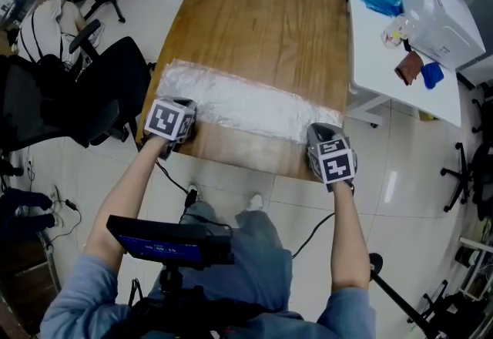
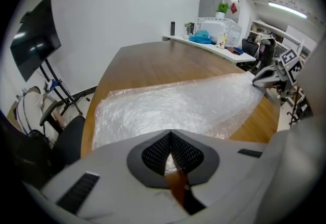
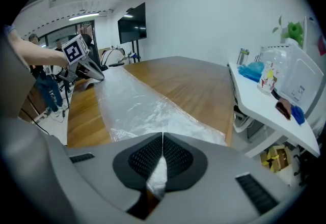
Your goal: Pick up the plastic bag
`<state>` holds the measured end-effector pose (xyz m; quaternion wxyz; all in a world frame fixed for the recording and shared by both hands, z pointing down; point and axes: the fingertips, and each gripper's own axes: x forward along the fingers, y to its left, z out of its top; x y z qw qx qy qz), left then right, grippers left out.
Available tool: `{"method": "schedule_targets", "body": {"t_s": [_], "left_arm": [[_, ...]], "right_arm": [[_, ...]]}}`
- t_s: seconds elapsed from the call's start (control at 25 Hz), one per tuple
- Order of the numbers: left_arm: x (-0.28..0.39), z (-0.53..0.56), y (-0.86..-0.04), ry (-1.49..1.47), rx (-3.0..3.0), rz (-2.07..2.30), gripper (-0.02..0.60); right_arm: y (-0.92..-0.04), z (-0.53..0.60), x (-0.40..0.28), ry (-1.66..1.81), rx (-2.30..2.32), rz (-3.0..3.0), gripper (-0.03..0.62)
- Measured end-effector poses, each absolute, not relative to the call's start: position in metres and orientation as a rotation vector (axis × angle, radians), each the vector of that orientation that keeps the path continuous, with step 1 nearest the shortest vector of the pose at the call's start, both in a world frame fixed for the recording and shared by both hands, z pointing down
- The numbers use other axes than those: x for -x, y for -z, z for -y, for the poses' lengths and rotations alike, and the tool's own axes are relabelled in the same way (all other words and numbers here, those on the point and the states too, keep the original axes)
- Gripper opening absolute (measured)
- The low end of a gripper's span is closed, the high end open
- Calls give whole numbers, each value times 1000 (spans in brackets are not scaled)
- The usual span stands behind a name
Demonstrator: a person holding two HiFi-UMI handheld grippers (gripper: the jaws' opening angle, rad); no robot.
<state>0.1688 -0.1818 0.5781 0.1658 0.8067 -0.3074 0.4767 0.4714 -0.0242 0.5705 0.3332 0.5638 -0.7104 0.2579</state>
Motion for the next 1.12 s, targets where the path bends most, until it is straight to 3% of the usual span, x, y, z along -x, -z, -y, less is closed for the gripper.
{"method": "schedule_targets", "body": {"t_s": [1.12], "left_arm": [[-138,143,-577,-1317,-2266,935,11]], "right_arm": [[-570,8,-454,-649,-1414,1927,4]]}}
